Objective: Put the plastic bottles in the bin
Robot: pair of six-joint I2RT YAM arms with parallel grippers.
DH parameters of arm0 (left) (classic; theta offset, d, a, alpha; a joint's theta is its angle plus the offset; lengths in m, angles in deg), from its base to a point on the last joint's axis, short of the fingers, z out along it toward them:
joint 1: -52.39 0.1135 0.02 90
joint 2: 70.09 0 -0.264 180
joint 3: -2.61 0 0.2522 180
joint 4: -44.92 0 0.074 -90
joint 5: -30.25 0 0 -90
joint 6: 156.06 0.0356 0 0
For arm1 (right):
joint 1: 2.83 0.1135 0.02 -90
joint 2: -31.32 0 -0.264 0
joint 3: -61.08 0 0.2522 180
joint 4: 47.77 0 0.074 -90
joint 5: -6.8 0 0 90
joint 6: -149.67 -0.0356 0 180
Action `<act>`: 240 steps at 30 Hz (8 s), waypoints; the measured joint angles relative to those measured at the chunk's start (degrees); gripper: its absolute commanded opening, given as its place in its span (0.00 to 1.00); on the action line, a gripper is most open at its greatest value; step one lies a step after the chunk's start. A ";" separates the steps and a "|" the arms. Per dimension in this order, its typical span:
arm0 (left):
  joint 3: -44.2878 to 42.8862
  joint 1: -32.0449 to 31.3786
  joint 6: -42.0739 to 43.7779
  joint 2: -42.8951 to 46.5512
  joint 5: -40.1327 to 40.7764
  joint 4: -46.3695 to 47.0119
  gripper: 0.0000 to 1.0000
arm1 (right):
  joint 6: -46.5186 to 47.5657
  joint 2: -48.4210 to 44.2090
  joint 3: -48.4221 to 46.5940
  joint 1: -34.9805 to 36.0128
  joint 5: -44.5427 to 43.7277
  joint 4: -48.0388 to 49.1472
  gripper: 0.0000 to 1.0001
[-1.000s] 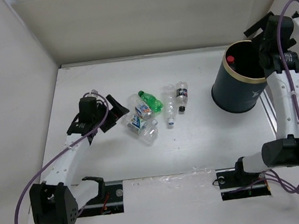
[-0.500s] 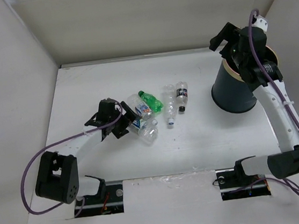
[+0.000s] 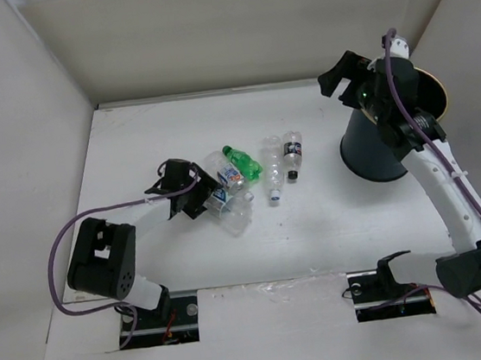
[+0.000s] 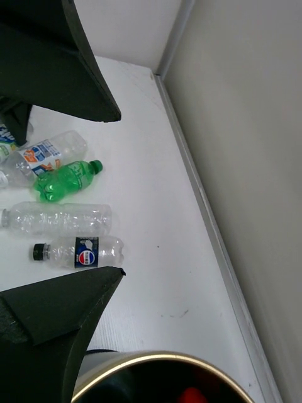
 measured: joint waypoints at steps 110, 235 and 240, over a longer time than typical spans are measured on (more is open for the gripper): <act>-18.64 0.09 20.92 19.52 -0.81 -6.95 1.00 | 8.55 1.84 -1.84 -18.73 11.67 3.43 0.00; -35.21 -1.95 24.17 14.67 -3.58 -12.57 1.00 | 0.68 6.16 2.21 -8.13 5.55 7.93 0.00; -33.42 -2.27 24.90 12.02 -5.16 -11.67 1.00 | -1.29 5.95 0.24 -20.85 4.00 5.31 0.02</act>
